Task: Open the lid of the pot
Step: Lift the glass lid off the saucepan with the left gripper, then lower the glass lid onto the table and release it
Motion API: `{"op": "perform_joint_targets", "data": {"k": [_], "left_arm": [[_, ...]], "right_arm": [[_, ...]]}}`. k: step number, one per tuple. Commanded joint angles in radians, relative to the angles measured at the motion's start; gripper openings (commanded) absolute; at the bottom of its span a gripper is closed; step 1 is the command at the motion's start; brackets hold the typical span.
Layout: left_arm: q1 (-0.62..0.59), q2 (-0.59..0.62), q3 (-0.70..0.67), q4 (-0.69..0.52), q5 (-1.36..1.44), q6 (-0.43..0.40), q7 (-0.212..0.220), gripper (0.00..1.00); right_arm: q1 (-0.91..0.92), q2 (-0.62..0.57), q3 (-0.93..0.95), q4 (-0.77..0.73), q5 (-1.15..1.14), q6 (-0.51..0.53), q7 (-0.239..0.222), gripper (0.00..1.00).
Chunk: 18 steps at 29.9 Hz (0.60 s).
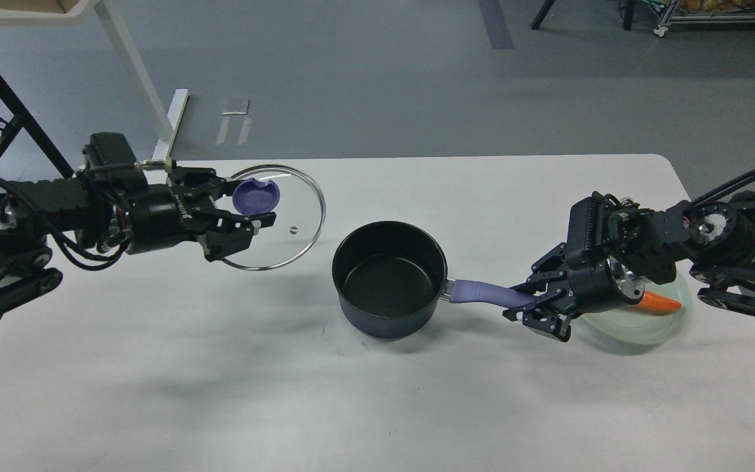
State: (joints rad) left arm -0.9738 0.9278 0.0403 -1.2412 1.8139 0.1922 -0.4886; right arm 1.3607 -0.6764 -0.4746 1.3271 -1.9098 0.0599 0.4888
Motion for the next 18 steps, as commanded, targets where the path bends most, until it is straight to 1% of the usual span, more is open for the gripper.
{"op": "perform_joint_targets", "data": {"k": [1, 4, 9, 15, 18], "left_arm": [[0.099, 0.043, 0.0, 0.009, -0.002, 0.042, 0.0, 0.48], [0.153, 0.045, 0.001, 0.02, -0.002, 0.088, 0.0, 0.48], [0.224, 0.033, 0.001, 0.077, -0.001, 0.121, 0.0, 0.48], [0.268, 0.028, 0.001, 0.132, 0.001, 0.131, 0.0, 0.51], [0.288, 0.026, 0.001, 0.138, 0.002, 0.131, 0.0, 0.51]], "right_arm": [[0.0, 0.0, 0.001, 0.0, 0.001, 0.0, 0.0, 0.35], [0.0, 0.0, 0.001, 0.0, 0.0, 0.0, 0.0, 0.35], [-0.002, 0.003, 0.001, 0.0, 0.0, 0.0, 0.0, 0.35], [0.0, 0.009, 0.001, 0.0, 0.0, 0.0, 0.0, 0.35], [-0.002, 0.011, 0.001, 0.0, 0.0, 0.0, 0.0, 0.35]]}}
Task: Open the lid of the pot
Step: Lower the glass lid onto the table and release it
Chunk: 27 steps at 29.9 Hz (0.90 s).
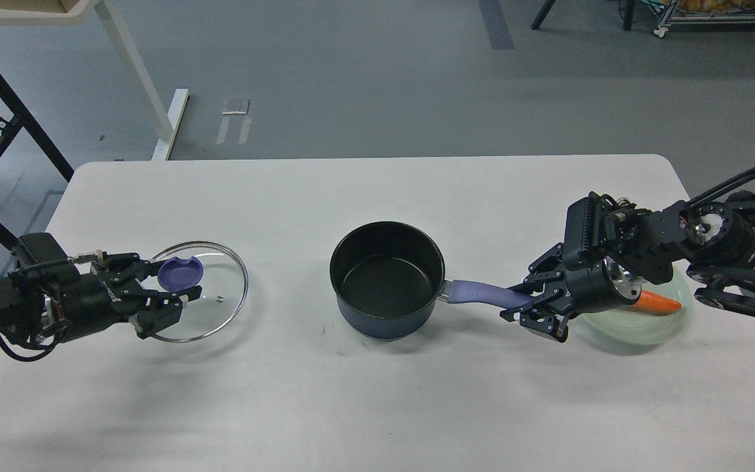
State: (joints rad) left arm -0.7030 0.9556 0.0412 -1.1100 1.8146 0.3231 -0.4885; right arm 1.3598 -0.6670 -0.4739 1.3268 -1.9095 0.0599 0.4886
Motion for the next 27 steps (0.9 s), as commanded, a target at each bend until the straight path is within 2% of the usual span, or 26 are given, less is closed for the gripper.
{"op": "perform_joint_targets", "data": {"k": [1, 10, 19, 21, 23, 25, 27], "left_arm": [[0.022, -0.001, 0.0, 0.007, 0.002, 0.001, 0.0, 0.51], [0.039, -0.023, 0.0, 0.036, 0.003, 0.001, 0.0, 0.53], [0.045, -0.026, 0.002, 0.052, 0.006, 0.001, 0.0, 0.62], [0.05, -0.026, 0.0, 0.052, 0.006, 0.001, 0.0, 0.68], [0.05, -0.026, 0.0, 0.052, 0.006, 0.001, 0.0, 0.8], [0.05, -0.024, 0.0, 0.052, 0.006, 0.001, 0.0, 0.83], [0.05, -0.024, 0.0, 0.052, 0.003, 0.001, 0.0, 0.91]], "right_arm": [[-0.001, 0.001, 0.0, 0.0, 0.001, 0.0, 0.0, 0.35], [-0.001, 0.003, 0.0, -0.003, 0.0, -0.002, 0.0, 0.35], [-0.001, 0.003, 0.0, -0.003, 0.001, 0.0, 0.0, 0.35], [-0.001, 0.003, 0.0, -0.003, 0.001, -0.002, 0.0, 0.35], [-0.001, 0.003, 0.0, -0.003, 0.0, 0.0, 0.0, 0.35], [-0.001, 0.003, 0.0, -0.003, 0.001, 0.0, 0.0, 0.35], [-0.001, 0.003, 0.0, -0.003, 0.001, 0.0, 0.0, 0.35]]}}
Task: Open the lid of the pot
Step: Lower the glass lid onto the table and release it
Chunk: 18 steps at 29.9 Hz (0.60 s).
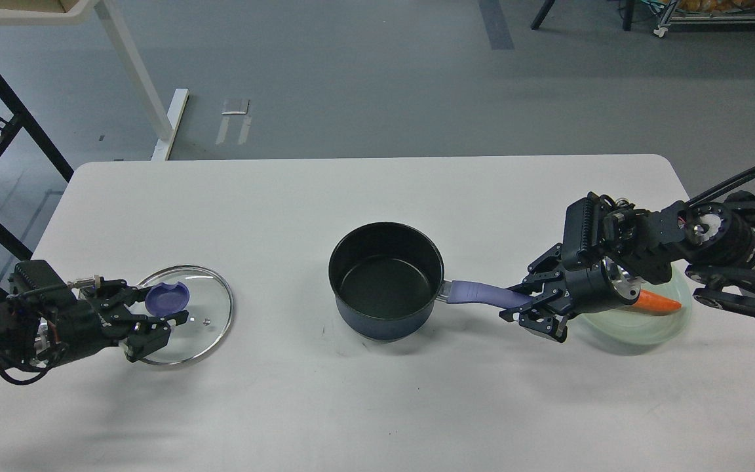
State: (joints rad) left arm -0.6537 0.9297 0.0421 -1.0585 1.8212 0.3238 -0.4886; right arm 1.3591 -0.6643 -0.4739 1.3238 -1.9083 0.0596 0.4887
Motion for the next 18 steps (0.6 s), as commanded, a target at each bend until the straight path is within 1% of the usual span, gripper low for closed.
{"op": "perform_joint_targets", "data": {"k": [1, 3, 5, 8, 10, 12, 14, 17, 18], "left_arm": [[0.0, 0.001, -0.001, -0.002, -0.005, 0.0, 0.0, 0.94], [-0.001, 0.001, -0.001, -0.006, -0.008, 0.0, 0.0, 0.98], [-0.004, 0.011, -0.004, -0.02, -0.01, -0.006, 0.0, 0.99], [-0.02, 0.024, -0.016, -0.08, -0.048, -0.012, 0.0, 0.99], [-0.029, 0.055, -0.019, -0.13, -0.133, -0.037, 0.0, 0.99], [-0.065, 0.086, -0.019, -0.184, -0.23, -0.096, 0.0, 0.99], [-0.125, 0.1, -0.021, -0.222, -0.349, -0.19, 0.0, 0.99], [-0.196, 0.106, -0.042, -0.226, -0.592, -0.32, 0.0, 0.99], [-0.217, 0.106, -0.054, -0.225, -0.697, -0.36, 0.0, 0.99]], "right_arm": [[0.0, 0.0, 0.0, 0.0, 0.0, -0.001, 0.0, 0.35], [0.0, 0.0, 0.0, 0.0, 0.0, 0.0, 0.0, 0.35], [0.0, 0.0, 0.0, 0.0, 0.0, -0.001, 0.0, 0.36], [0.0, 0.0, 0.0, 0.0, 0.0, -0.001, 0.0, 0.36], [0.0, 0.0, 0.0, 0.0, 0.0, 0.0, 0.0, 0.36], [0.0, 0.002, 0.0, 0.0, 0.0, -0.001, 0.0, 0.36], [0.0, 0.002, 0.0, 0.0, 0.0, 0.0, 0.0, 0.36], [0.0, 0.0, 0.0, 0.0, 0.0, 0.0, 0.0, 0.39], [0.0, 0.0, 0.0, 0.0, 0.0, -0.001, 0.0, 0.41]]}}
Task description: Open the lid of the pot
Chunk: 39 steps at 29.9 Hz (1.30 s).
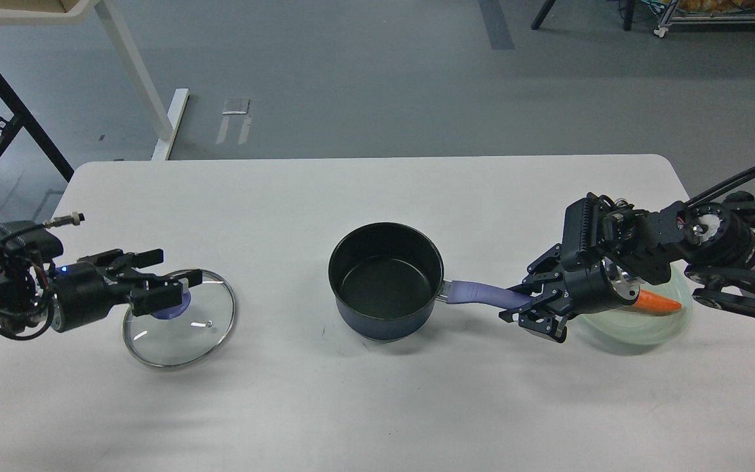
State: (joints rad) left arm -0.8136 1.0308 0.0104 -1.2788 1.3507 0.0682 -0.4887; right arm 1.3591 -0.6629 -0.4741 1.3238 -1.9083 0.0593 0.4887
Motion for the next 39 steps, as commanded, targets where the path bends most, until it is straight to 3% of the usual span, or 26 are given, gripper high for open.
{"op": "perform_joint_targets", "data": {"k": [1, 5, 7, 9, 16, 23, 25, 28, 34, 39], "left_arm": [[-0.07, 0.003, -0.033, 0.001, -0.337, -0.138, 0.0, 0.99], [-0.076, 0.005, -0.049, 0.007, -0.69, -0.211, 0.0, 0.99], [-0.076, 0.005, -0.049, 0.019, -0.777, -0.215, 0.0, 0.99], [-0.075, 0.003, -0.049, 0.033, -0.815, -0.216, 0.0, 0.99], [-0.075, 0.003, -0.053, 0.045, -0.846, -0.217, 0.0, 0.99], [-0.076, -0.035, -0.157, 0.096, -1.151, -0.22, 0.0, 0.99], [-0.075, -0.069, -0.182, 0.117, -1.27, -0.225, 0.068, 0.99], [-0.072, -0.1, -0.188, 0.148, -1.401, -0.243, 0.125, 0.99], [-0.061, -0.184, -0.214, 0.237, -1.437, -0.359, 0.121, 0.99], [-0.052, -0.261, -0.265, 0.318, -1.437, -0.409, 0.127, 0.99]], "right_arm": [[0.0, -0.001, 0.0, 0.0, 0.0, -0.001, 0.0, 0.46], [0.002, -0.001, 0.0, 0.0, 0.002, -0.001, 0.0, 0.64], [0.002, -0.003, 0.0, 0.0, 0.008, -0.001, 0.0, 0.78], [0.003, -0.006, 0.0, 0.0, 0.023, 0.001, 0.0, 0.99], [0.041, -0.05, 0.012, 0.035, 0.106, 0.001, 0.0, 0.99], [0.113, -0.162, 0.073, 0.144, 0.29, -0.004, 0.0, 0.99], [0.11, -0.185, 0.126, 0.143, 0.374, -0.004, 0.0, 0.99], [0.101, -0.216, 0.196, 0.132, 0.562, -0.006, 0.0, 0.99], [-0.03, -0.213, 0.331, 0.078, 1.11, -0.105, 0.0, 0.99], [-0.195, -0.118, 0.44, -0.015, 1.48, -0.154, 0.0, 0.99]]}}
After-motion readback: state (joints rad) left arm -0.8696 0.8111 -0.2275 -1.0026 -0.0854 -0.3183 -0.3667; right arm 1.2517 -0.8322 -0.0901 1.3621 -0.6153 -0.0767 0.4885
